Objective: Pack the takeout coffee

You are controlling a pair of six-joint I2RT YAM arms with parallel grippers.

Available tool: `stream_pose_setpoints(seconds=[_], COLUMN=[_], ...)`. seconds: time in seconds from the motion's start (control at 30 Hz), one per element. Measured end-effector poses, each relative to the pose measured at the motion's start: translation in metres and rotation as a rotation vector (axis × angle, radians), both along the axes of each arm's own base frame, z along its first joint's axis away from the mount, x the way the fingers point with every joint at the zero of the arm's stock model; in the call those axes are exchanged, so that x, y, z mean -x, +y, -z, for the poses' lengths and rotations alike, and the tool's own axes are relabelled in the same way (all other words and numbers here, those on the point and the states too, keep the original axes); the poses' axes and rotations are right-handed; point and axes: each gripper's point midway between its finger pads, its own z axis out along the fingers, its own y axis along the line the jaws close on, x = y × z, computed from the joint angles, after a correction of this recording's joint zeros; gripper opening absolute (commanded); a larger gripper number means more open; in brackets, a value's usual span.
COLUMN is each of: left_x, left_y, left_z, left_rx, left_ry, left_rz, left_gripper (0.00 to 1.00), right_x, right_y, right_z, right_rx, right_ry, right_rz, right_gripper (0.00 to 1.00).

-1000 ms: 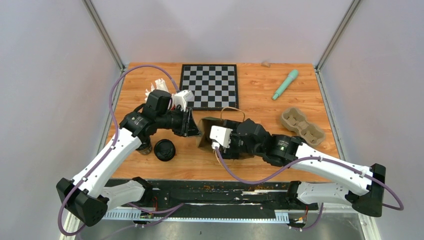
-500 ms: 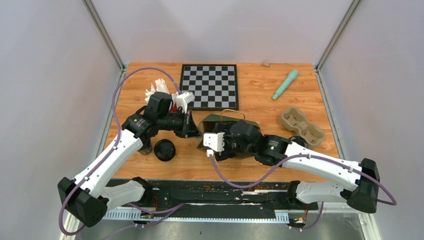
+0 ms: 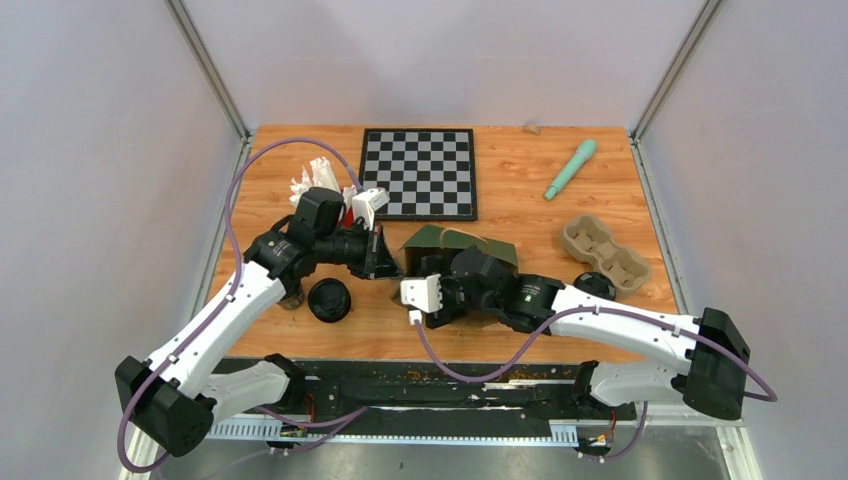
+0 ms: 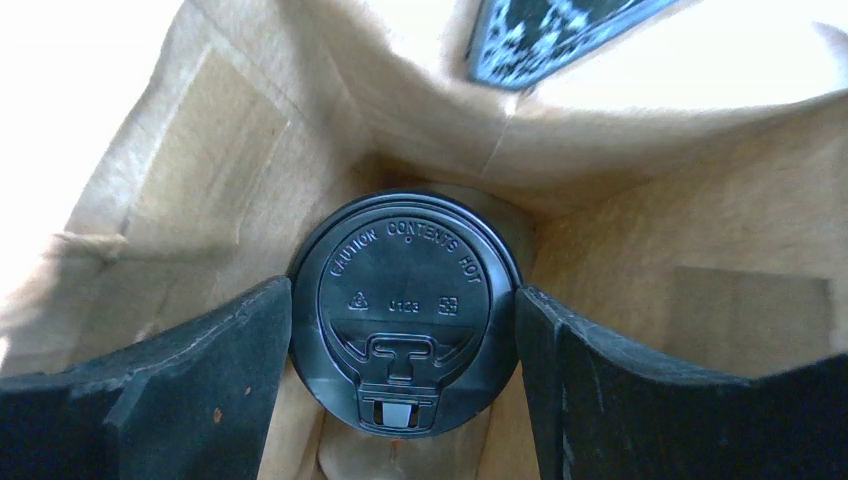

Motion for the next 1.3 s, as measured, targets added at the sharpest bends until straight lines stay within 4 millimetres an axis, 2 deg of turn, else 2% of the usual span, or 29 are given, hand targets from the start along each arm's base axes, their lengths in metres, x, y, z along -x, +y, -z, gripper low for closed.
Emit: stream_pose_setpoints(seconds=[0.37, 0.73, 1.3], left_x=[0.002, 0.005, 0.01], left_y=[-0.001, -0.007, -0.01], left_z=[-0.001, 0.0, 0.002], left_rx=[0.011, 0.055, 0.082], left_ry=[0.021, 0.058, 0.077], left_rz=[-0.006, -0.006, 0.013], left_gripper=[0.0, 0.0, 0.0], right_x=[-0.008, -0.012, -0.024], right_y=[-0.012, -0.007, -0.009], right_z=[0.025, 0.019, 0.033], right_rx=[0.025, 0.0, 0.04], right_ry=[0.01, -0.012, -0.016], right_rz=[-0.019, -0.036, -0.041], right_gripper=[0.73, 0.73, 0.72])
